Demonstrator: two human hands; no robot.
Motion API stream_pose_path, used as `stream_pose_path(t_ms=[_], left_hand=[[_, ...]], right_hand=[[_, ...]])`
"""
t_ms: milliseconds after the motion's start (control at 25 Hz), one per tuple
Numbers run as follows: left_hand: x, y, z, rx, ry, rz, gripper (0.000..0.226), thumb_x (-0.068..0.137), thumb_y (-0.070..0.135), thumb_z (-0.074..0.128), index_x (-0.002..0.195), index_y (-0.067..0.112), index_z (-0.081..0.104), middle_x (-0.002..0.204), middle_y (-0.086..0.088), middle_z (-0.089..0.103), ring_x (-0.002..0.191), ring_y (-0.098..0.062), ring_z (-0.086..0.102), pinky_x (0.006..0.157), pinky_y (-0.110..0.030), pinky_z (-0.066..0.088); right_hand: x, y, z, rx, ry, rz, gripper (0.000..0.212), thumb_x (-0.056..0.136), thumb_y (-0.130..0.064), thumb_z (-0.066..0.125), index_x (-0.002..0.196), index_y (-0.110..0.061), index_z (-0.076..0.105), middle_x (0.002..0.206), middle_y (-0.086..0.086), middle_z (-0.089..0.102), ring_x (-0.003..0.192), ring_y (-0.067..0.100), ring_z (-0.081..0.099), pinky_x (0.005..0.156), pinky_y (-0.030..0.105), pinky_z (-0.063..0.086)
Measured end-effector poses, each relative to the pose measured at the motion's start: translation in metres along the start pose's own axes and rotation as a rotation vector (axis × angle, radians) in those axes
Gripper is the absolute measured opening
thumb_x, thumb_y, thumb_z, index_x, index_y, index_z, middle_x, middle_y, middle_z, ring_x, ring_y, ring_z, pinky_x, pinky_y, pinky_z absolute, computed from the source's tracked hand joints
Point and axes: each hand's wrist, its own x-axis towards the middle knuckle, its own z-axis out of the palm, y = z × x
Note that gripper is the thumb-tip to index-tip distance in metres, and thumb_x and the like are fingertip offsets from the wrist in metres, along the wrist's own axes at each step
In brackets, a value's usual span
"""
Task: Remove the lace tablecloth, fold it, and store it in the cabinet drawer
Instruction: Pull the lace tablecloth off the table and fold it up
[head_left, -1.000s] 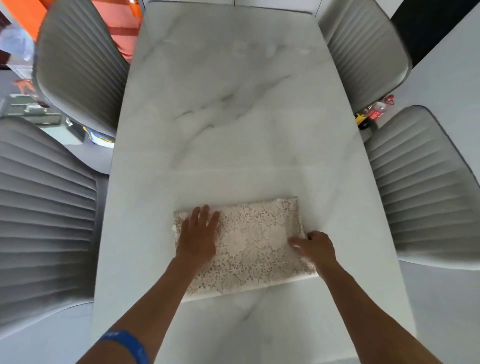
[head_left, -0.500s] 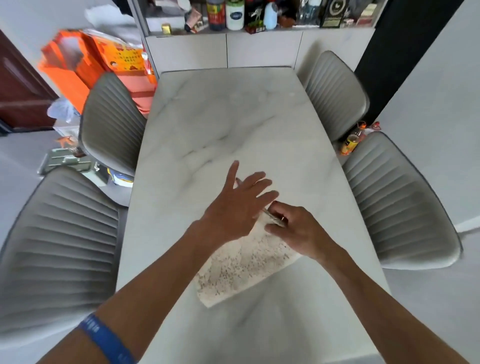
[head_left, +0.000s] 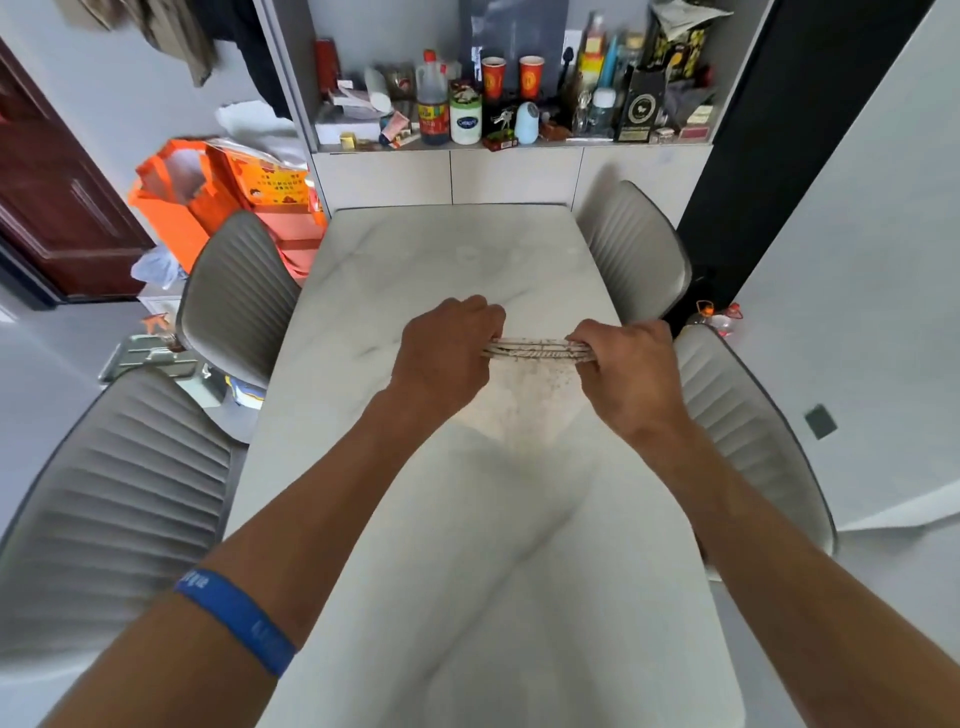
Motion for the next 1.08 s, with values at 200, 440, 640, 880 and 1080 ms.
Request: stream_pose_path(t_ms=[200,440,640,880,1080], left_hand=[[-0.079,0.024,0.054,0.006,-0.013,0.058,0.029,0.057,0.001,0.076,0.079,0.013,0.061,0.075,-0.005,0.06,0.065,-0.028,0.059,0.045,-0.029,0.039],[-0.23,0.052,0.185,0.012,-0.747,-0.173,0.042,0.085,0.003,0.055,0.125,0.015,0.051,0.126,-0.007,0.054,0.113,-0.028,0.053,0.082,-0.036,0.049],[-0.298,0.072,0.202,-0.135,-0.985,-0.283,0.045,0.078,0.027,0.046,0.123,0.021,0.045,0.129,-0.004,0.043,0.118,-0.029,0.044,0.088,-0.038,0.047],[-0.237,0.037,0.23,-0.11,-0.619,-0.28,0.045,0.097,0.039,0.04,0.136,0.018,0.049,0.149,-0.011,0.042,0.135,-0.031,0.04,0.103,-0.042,0.042],[-0.242,0.004,0.282,-0.117,-0.575,-0.154,0.053,0.103,0.035,0.031,0.153,0.018,0.026,0.163,-0.012,0.014,0.151,-0.03,0.008,0.12,-0.048,0.019]], right_hand=[[-0.074,0.014,0.037,0.017,-0.057,-0.037,0.031,0.066,0.002,0.07,0.09,-0.018,0.069,0.093,-0.005,0.073,0.091,0.023,0.065,0.088,0.043,0.042],[-0.259,0.023,0.141,-0.021,-0.561,-0.071,0.033,0.063,-0.015,0.084,0.092,-0.024,0.069,0.106,-0.006,0.07,0.093,0.022,0.067,0.082,0.039,0.044],[-0.328,0.026,0.152,0.139,-0.759,0.0,0.017,0.073,-0.037,0.066,0.087,-0.028,0.064,0.12,-0.007,0.063,0.109,0.02,0.061,0.092,0.036,0.034],[-0.24,0.04,0.197,0.05,-0.539,0.18,0.047,0.097,-0.027,0.052,0.142,-0.013,0.05,0.152,0.014,0.043,0.138,0.034,0.043,0.105,0.048,0.043],[-0.214,0.034,0.266,-0.058,-0.646,0.228,0.062,0.103,-0.045,0.032,0.157,-0.019,0.018,0.166,0.012,0.008,0.152,0.037,0.003,0.121,0.054,0.013]])
